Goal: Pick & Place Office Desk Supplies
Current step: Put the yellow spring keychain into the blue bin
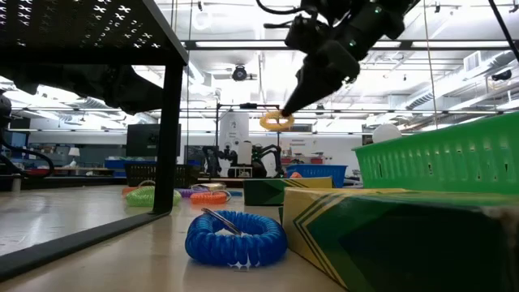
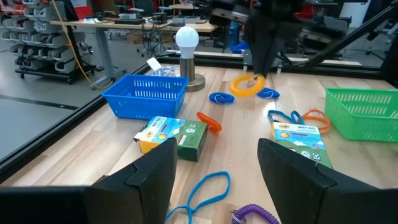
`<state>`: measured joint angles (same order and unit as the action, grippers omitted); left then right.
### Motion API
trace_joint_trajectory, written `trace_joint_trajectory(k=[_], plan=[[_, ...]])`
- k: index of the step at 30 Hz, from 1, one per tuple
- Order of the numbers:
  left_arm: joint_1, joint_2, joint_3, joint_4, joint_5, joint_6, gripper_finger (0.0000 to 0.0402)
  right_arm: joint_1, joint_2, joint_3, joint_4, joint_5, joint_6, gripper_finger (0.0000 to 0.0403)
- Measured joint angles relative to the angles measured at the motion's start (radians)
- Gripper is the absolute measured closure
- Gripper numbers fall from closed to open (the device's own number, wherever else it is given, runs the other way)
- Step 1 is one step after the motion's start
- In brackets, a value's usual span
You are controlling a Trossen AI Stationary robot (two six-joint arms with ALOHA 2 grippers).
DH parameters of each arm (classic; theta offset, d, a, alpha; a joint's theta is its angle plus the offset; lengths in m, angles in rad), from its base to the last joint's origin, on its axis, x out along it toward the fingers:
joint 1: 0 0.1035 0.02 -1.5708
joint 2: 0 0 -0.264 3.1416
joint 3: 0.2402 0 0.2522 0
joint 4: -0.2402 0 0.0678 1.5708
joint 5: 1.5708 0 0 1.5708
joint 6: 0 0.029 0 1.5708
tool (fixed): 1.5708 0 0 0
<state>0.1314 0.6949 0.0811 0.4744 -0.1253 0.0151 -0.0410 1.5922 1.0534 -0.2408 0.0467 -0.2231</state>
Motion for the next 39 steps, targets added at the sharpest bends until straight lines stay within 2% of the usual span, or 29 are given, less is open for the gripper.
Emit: trace_joint_trajectory(k=[4,9,21,30,39], plan=[[0.000,0.000,0.000,0.000,0.000,0.000,0.0171,-0.056,-0.002,-0.001,0.022,-0.047,-0.029,0.0403],[0.000,0.000,0.000,0.001,0.000,0.000,0.0171,-0.150,-0.009,-0.053,0.072,-0.052,-0.039,0.0403],[0.000,0.000,0.000,0.001,-0.001,-0.007,0.0171,-0.332,-0.029,-0.144,0.092,0.104,-0.074,0.0403],[0.000,0.000,0.000,0.001,-0.003,-0.007,0.0171,-0.419,-0.029,-0.144,0.021,0.093,-0.048,0.0402],[0.000,0.000,0.000,0.001,-0.004,-0.008,0.0171,-0.463,-0.029,-0.144,-0.045,0.012,-0.045,0.0331]])
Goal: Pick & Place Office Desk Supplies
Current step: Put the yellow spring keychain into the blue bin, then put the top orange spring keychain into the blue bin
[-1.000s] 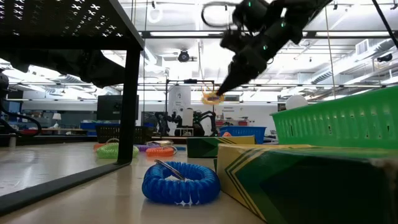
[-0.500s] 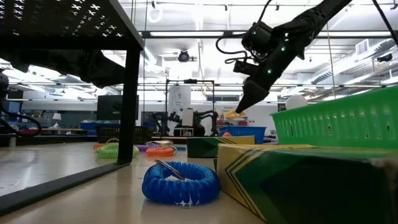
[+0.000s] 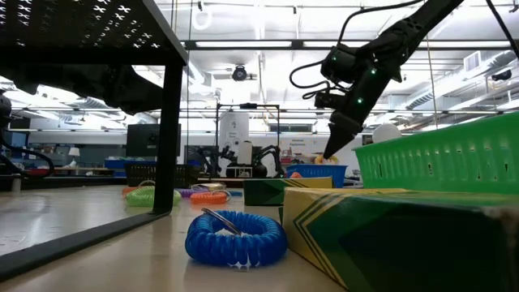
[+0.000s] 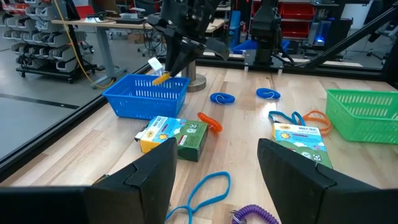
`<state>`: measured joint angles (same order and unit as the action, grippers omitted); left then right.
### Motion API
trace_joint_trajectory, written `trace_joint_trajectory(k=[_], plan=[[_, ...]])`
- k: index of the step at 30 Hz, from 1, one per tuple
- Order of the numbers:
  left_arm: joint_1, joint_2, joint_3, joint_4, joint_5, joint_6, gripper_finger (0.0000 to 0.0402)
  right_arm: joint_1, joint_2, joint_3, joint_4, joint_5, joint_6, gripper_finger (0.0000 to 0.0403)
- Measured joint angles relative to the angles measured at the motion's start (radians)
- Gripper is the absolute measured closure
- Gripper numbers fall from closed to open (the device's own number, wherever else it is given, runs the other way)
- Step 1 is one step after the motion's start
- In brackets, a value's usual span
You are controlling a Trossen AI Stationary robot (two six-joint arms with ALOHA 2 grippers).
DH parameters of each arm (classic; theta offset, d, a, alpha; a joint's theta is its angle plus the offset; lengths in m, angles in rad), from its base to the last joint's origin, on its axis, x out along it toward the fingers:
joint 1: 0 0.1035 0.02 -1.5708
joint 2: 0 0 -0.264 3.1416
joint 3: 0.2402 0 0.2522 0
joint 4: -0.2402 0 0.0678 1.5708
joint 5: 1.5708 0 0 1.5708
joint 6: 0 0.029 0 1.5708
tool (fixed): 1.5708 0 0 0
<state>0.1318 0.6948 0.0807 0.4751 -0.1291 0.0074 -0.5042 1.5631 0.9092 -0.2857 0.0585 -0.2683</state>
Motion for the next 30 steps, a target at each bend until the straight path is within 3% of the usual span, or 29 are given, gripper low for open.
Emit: trace_joint_trajectory(k=[9,20,26,30], plan=[[0.000,0.000,0.000,0.000,0.000,0.000,0.0171,0.000,0.000,0.000,0.000,-0.057,-0.032,0.0285],[0.000,0.000,0.000,-0.001,0.000,0.000,0.0171,0.003,0.000,0.000,0.010,-0.101,-0.037,0.0258],[0.000,0.000,0.000,-0.001,0.000,0.000,0.0171,0.035,0.001,0.000,0.015,-0.259,-0.059,0.0249],[0.000,0.000,0.000,-0.001,0.000,0.000,0.0171,0.109,0.001,0.000,0.013,-0.277,-0.064,0.0238]])
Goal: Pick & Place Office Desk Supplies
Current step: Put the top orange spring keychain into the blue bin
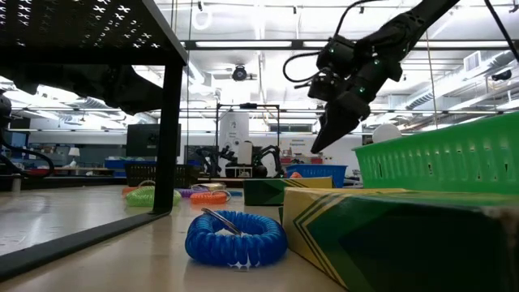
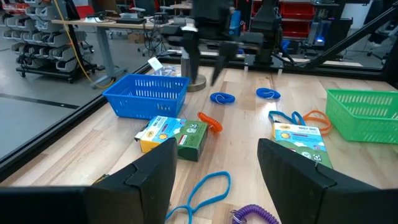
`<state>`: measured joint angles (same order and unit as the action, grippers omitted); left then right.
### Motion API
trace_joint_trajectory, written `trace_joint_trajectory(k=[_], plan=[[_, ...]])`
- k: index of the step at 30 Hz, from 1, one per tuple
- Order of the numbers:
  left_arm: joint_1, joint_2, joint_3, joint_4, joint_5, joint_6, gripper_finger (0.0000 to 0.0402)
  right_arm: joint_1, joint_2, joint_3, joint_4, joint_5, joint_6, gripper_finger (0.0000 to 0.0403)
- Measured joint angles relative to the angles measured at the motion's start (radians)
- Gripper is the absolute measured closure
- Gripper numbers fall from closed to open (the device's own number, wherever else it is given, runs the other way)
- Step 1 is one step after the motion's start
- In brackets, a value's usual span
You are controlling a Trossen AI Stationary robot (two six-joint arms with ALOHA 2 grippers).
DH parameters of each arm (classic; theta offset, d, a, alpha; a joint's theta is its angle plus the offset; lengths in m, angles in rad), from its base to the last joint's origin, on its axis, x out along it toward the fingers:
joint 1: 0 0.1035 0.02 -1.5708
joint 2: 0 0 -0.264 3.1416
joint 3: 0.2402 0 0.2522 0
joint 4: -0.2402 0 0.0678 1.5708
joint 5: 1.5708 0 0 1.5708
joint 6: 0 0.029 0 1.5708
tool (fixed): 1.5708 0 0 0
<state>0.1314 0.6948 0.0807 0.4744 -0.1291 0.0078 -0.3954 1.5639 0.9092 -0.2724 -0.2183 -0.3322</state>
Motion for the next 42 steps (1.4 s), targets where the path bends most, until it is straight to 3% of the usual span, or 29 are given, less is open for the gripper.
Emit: trace_joint_trajectory(k=[7,13,33,42], plan=[[0.000,0.000,0.000,0.000,0.000,0.000,0.0171,0.132,0.000,0.000,-0.001,0.159,-0.039,0.0220],[0.000,0.000,0.000,0.000,0.001,0.000,0.0171,0.171,0.010,0.000,0.014,0.232,-0.050,0.0213],[0.000,0.000,0.000,0.000,0.011,0.002,0.0171,0.162,0.201,0.117,-0.037,0.247,-0.156,0.0213],[0.000,0.000,0.000,0.000,0.011,0.003,0.0171,0.160,0.224,0.140,-0.022,0.289,-0.191,0.0213]])
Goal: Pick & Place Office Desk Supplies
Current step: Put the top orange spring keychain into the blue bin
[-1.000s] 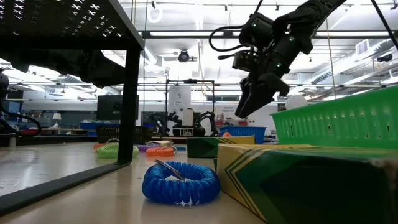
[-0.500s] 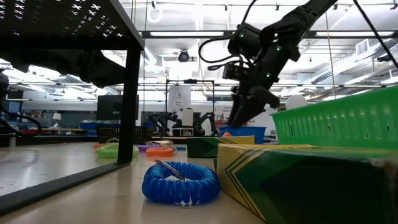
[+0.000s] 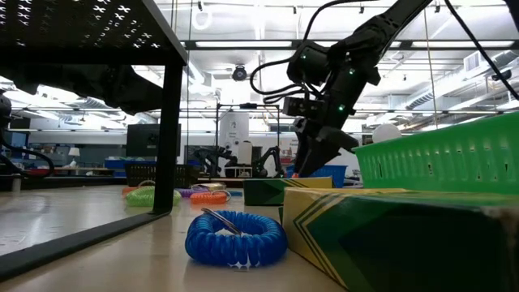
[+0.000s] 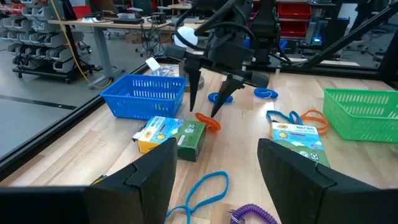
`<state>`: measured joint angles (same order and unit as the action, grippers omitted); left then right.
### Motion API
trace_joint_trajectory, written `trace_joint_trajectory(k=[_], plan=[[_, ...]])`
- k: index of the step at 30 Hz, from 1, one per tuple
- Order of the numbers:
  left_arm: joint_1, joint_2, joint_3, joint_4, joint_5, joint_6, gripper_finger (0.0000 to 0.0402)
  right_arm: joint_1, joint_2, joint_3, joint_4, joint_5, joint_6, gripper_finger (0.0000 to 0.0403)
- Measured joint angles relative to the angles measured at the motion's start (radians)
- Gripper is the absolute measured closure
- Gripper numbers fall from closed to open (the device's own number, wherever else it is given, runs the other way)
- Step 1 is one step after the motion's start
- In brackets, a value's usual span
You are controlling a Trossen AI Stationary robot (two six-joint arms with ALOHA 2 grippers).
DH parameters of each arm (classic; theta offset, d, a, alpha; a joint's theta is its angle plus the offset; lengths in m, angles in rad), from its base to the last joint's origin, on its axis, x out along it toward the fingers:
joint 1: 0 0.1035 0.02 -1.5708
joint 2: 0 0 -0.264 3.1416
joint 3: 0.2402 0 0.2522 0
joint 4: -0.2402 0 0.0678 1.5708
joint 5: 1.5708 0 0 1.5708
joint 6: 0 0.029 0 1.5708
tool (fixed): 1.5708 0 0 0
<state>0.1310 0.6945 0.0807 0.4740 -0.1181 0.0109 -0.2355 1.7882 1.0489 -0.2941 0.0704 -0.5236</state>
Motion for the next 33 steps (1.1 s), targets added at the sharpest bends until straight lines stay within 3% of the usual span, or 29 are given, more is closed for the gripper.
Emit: trace_joint_trajectory(k=[23,28,33], plan=[[0.000,0.000,0.000,0.001,0.000,0.000,0.0171,-0.005,0.041,0.000,0.007,-0.022,-0.039,0.0217],[0.000,0.000,0.000,0.000,0.000,0.000,0.0171,-0.005,0.045,0.000,0.006,-0.017,-0.042,0.0257],[0.000,0.000,0.000,0.000,0.000,0.000,0.0171,-0.002,0.045,0.000,-0.008,-0.014,-0.039,0.0336]])
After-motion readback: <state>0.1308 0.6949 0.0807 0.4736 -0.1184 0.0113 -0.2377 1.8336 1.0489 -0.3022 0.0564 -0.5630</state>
